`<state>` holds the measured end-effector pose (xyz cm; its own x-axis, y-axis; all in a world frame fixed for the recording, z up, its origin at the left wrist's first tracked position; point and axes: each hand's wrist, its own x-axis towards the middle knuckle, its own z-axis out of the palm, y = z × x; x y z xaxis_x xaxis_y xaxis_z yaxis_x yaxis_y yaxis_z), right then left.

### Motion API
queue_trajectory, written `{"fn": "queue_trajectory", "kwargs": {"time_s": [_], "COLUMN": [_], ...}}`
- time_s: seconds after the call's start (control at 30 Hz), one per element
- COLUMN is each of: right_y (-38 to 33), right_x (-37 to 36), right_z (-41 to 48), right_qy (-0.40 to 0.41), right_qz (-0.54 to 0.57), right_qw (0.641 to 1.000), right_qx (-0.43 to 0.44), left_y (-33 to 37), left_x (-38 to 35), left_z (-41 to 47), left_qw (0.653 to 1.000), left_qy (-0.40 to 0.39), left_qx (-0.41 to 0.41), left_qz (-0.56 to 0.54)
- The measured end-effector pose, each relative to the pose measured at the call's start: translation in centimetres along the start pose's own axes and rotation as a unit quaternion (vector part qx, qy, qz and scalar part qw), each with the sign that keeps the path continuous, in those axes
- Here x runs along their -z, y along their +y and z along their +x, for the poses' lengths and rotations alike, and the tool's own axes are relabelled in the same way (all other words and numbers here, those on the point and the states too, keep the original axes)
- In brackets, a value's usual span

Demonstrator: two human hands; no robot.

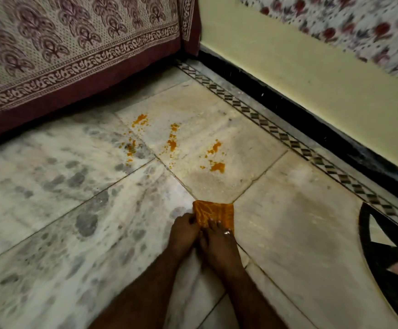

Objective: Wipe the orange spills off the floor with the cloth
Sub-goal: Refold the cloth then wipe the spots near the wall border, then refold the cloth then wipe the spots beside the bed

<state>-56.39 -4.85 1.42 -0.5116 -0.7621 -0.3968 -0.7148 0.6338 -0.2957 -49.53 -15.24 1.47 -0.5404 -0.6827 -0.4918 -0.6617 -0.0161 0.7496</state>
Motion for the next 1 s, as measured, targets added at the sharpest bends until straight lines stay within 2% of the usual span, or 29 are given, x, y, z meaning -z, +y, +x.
{"fn": "queue_trajectory", "kwargs": {"time_s": [0.07,0.17,0.27,0.3,0.37,0.4,0.47,0.57,0.63,0.7,0.77,0.83,1.0], "right_y": [-0.1,0.0,0.6,1.0,2.0,2.5,3.4,3.5,3.4,3.4,3.5,3.8,4.8], "right_x": [1.9,4.7,8.7,10.1,12.6,13.6,15.2,18.4,20.8,23.0,24.5,25.8,28.0], "right_z": [-0.5,-1.1,-1.9,-2.5,-4.0,-4.5,-5.0,-5.1,-5.8,-6.9,-7.7,-8.5,-9.7], "right_qy": [0.002,0.017,0.022,0.023,0.027,0.024,0.034,0.045,0.044,0.072,0.115,0.125,0.171], "right_qz": [0.092,0.256,0.348,0.412,0.554,0.578,0.547,0.427,0.345,0.301,0.327,0.390,0.567], "right_qw": [0.996,0.964,0.929,0.901,0.820,0.805,0.828,0.897,0.934,0.949,0.938,0.912,0.806], "right_qx": [-0.007,-0.065,-0.123,-0.131,-0.140,-0.134,-0.120,-0.101,-0.078,-0.054,-0.033,-0.030,0.009], "left_y": [0.0,2.2,4.2,4.7,6.0,6.7,8.5,10.6,11.9,13.3,14.7,16.4,20.5], "left_x": [0.0,1.2,1.4,1.3,1.2,1.3,1.2,1.5,2.2,2.8,3.1,3.3,5.4], "left_z": [0.6,0.3,-0.9,-1.1,-1.8,-2.1,-2.6,-3.2,-3.1,-3.5,-4.5,-5.7,-7.6], "left_qw": [0.990,0.955,0.927,0.929,0.932,0.928,0.918,0.935,0.950,0.936,0.923,0.921,0.910], "left_qy": [-0.047,-0.093,-0.100,-0.109,-0.133,-0.145,-0.178,-0.186,-0.220,-0.302,-0.318,-0.315,-0.314], "left_qx": [0.060,0.138,0.141,0.131,0.114,0.110,0.086,0.007,-0.063,-0.162,-0.215,-0.224,-0.232], "left_qz": [-0.122,-0.245,-0.333,-0.328,-0.317,-0.325,-0.343,-0.303,-0.214,-0.081,-0.013,-0.041,-0.137]}}
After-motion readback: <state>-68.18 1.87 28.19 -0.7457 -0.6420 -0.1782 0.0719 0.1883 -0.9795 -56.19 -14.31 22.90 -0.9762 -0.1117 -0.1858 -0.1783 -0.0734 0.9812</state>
